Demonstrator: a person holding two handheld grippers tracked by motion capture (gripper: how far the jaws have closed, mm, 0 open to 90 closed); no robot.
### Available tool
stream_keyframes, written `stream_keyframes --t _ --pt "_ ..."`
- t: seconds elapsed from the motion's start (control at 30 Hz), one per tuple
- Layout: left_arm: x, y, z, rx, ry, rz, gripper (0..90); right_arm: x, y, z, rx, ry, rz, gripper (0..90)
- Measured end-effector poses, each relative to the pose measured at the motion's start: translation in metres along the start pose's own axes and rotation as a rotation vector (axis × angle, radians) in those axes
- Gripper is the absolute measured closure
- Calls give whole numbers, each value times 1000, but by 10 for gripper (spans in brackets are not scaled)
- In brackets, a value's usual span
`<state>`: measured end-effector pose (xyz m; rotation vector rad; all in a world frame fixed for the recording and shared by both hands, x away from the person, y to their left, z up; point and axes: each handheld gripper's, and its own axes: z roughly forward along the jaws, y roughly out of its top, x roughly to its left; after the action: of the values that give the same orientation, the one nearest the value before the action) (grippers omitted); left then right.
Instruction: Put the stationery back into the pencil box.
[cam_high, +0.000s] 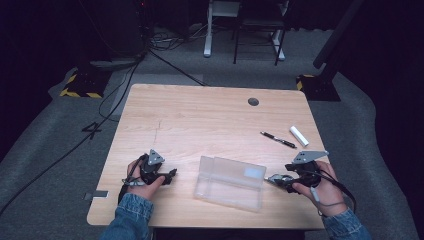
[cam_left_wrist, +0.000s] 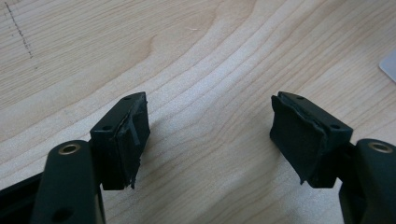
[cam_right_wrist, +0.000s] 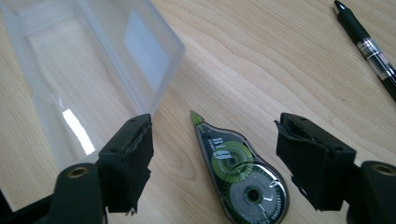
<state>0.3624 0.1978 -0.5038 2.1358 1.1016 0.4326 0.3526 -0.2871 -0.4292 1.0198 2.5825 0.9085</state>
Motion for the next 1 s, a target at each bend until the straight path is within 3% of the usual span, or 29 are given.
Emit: stream_keyframes --t 0.4,0.47,0.7,1.0 --pt "0 0 1 -2 1 -1 276 -46 29 16 -42 -62 1 340" --pt "0 0 1 -2 1 -1 276 -59 36 22 -37 -69 4 372" --pt "-1 1 1 -3 0 -2 275 -78 44 37 -21 -69 19 447" --pt "-7 -6 -5 -3 -4 10 277 -100 60 54 17 -94 -4 552"
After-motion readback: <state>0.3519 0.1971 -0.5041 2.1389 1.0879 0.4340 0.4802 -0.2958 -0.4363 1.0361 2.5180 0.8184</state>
